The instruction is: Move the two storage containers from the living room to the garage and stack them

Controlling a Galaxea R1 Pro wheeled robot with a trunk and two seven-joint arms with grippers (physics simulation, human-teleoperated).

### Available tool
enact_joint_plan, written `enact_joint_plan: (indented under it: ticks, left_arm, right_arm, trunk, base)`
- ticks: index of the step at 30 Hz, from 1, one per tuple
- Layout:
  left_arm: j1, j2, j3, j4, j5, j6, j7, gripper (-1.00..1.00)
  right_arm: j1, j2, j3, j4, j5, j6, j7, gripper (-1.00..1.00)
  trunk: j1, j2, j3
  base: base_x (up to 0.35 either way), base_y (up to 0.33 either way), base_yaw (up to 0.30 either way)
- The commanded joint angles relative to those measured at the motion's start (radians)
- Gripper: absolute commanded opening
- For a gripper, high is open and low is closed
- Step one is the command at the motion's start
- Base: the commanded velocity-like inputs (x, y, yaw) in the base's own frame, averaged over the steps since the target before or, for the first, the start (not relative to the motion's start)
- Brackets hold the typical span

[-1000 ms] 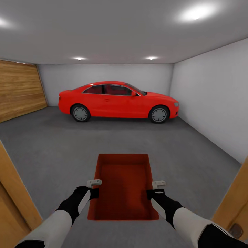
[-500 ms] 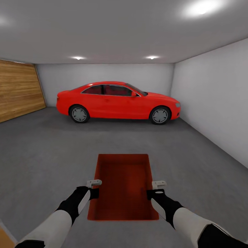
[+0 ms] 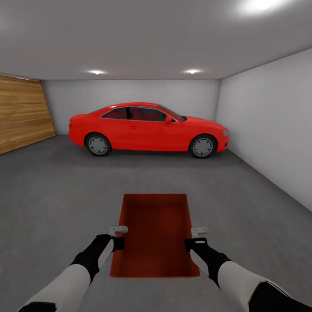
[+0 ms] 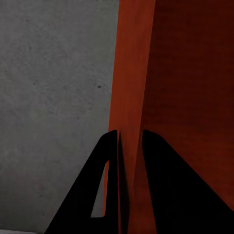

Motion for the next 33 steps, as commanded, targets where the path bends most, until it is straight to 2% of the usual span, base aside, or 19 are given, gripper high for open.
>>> enact_joint_plan:
  ticks: [1, 33]
  left_arm:
    - [0.001, -0.001, 0.006, 0.0, 0.011, 0.005, 0.011, -1.0]
    - [0.001, -0.001, 0.006, 0.0, 0.011, 0.005, 0.011, -1.0]
  right_arm:
    - [-0.001, 0.0, -0.031, -0.004, 0.029, 0.0, -0.082, -1.0]
    - [-0.001, -0.001, -0.031, -0.003, 0.029, 0.0, -0.081, -1.0]
  trunk:
    - [0.001, -0.001, 0.0]
    - [0.001, -0.001, 0.0]
  base:
    - [0.321, 0.0, 0.0]
    - [0.321, 0.0, 0.0]
